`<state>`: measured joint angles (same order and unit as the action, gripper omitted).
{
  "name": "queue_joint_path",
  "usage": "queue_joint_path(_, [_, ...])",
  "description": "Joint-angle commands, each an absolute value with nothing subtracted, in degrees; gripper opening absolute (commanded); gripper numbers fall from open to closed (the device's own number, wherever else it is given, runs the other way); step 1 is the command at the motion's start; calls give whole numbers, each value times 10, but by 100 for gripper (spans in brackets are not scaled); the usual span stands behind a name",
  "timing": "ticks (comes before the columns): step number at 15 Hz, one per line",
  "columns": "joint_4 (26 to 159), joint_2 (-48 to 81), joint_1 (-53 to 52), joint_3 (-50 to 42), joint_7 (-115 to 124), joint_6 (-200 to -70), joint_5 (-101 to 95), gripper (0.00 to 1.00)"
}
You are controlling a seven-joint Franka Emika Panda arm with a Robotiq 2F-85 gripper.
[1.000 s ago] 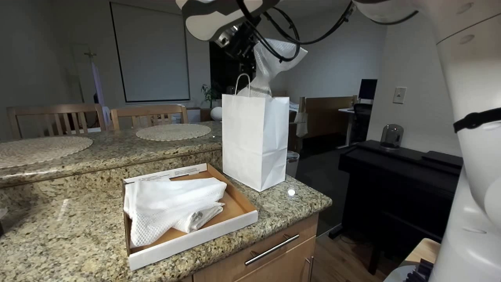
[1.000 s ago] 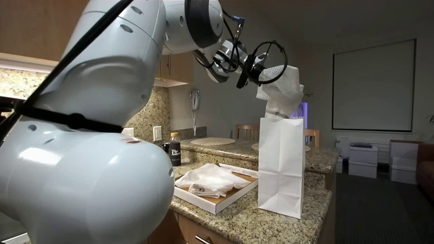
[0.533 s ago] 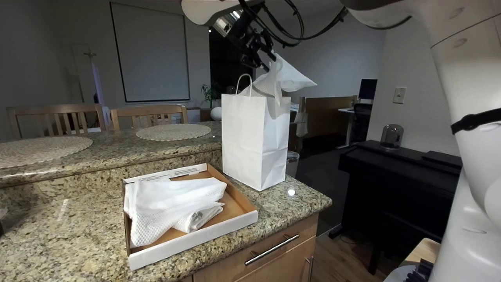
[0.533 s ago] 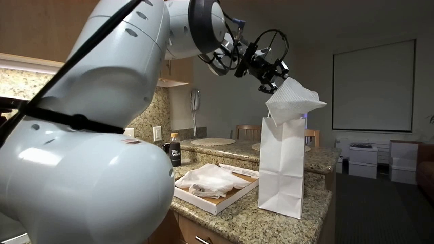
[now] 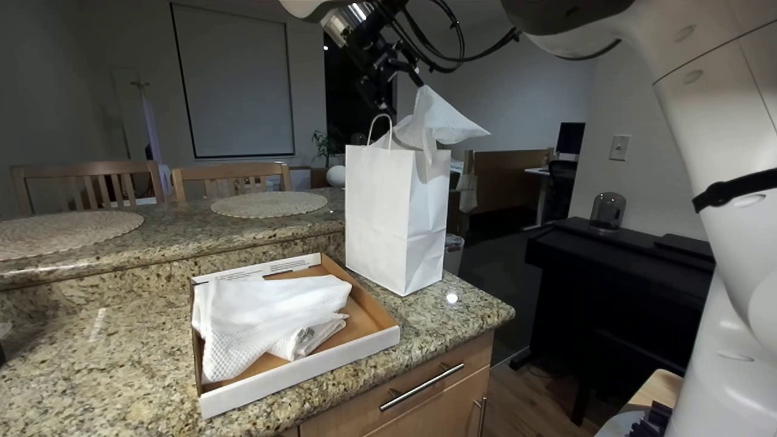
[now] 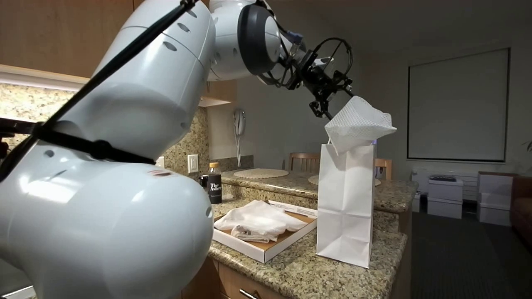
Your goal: Pick a towel from the box and put it in the paper bag
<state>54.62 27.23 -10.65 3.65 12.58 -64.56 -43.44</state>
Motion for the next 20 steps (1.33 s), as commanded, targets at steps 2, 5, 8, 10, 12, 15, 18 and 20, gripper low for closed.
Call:
queue_joint_path(2, [528,223,-69,57,109,-690,-341,100])
queue_joint_path(5, [525,198,-43,63,107,-735,-272,100])
queue_joint_path(8, [531,182,-19,66,97,-773,-202,100])
queue_joint_path(10, [537,173,-6,65,83,-784,-170,100])
queue_joint_path(12, [543,169,2,63,73,-792,-149,100])
queue_joint_path(15, [549,166,11,63,57,-799,-126,100])
queue_joint_path(18, [559,157,19,65,33,-819,-100,100])
queue_joint_path(20, [564,139,29,68,-3,-828,-70,100])
